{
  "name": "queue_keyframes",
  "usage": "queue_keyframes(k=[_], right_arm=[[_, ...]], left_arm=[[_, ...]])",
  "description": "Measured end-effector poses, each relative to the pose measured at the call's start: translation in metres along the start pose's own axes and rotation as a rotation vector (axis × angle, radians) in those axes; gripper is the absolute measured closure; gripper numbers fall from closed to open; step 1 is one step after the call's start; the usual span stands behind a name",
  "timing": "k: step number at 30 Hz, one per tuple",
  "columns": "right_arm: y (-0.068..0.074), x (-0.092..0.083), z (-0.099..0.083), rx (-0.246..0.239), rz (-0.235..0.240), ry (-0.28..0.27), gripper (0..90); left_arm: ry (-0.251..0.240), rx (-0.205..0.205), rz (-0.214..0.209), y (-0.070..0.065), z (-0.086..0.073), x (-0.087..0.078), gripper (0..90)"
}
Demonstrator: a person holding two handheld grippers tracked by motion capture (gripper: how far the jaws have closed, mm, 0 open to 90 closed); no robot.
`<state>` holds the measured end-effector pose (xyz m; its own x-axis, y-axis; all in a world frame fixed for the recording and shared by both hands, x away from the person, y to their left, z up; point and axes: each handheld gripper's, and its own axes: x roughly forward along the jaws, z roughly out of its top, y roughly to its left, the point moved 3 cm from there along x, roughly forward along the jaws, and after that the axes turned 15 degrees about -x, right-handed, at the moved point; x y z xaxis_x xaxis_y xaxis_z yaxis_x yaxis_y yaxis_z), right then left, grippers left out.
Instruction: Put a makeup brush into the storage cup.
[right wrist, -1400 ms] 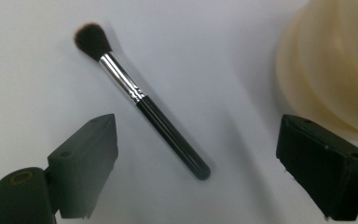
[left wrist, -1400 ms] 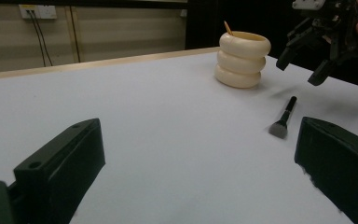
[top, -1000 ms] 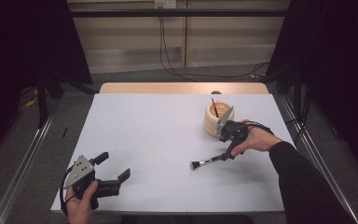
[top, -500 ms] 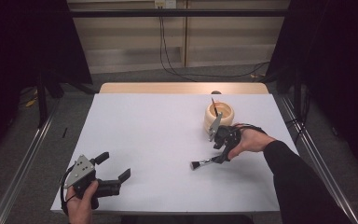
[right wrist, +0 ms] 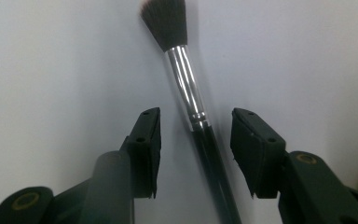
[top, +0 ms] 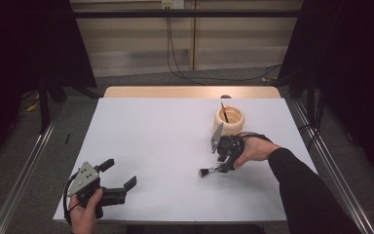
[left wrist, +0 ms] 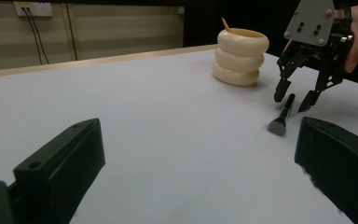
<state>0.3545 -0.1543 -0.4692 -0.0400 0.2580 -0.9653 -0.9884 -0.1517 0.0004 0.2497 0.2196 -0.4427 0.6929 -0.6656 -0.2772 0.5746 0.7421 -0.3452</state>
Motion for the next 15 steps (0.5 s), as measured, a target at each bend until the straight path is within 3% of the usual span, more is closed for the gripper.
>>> queue_keyframes(k=[9,12,15], right_arm=[[-0.0017,0.005,0.0026,-0.039,0.001,0.006,63.8],[0.0017,0.0067,0.0029,-0.012,0.011,0.031,66.8],[0.0009,0.0095,0.0036,-0.036,0.009,0.042,68.1]], left_arm=[[0.0,0.0,0.0,0.0,0.0,-0.0002,1.4],[0.003,0.006,0.001,0.0004,0.0002,-0.0005,1.4],[0.002,0.005,0.001,0.0004,0.0001,-0.0005,1.4]])
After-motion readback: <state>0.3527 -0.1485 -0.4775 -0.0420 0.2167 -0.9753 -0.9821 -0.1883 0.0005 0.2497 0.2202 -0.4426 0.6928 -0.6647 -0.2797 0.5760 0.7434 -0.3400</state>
